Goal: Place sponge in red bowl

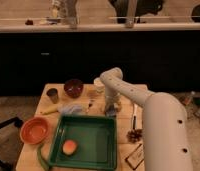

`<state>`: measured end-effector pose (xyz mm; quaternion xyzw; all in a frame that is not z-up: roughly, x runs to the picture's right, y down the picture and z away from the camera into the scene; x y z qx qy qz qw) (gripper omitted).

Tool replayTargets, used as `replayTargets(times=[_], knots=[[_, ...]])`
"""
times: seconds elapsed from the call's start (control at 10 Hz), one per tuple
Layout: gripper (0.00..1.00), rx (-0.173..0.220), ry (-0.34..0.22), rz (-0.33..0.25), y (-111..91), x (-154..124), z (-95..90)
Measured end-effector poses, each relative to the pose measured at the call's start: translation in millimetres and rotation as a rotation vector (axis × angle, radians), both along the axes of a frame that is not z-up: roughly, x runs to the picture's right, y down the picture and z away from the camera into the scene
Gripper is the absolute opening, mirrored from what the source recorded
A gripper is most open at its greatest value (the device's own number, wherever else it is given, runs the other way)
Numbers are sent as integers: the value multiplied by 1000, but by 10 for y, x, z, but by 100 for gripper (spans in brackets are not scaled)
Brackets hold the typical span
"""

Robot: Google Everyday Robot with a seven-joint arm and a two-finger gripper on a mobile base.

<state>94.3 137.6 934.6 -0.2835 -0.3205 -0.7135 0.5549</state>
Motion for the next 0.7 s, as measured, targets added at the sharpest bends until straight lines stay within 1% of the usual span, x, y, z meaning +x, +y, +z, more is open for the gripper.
replayTargets(times=[0.1,0.2,0.4,0.6,0.7], knots=[[67,-3,-1,-6,6,-18,6],[55,-7,-2,-14,8,-50,4],[37,-5,0,-20,1,-60,5],[15,-4,-3,-23,-36,-100,-20],[7,-2,-3,-22,-47,-98,-22]])
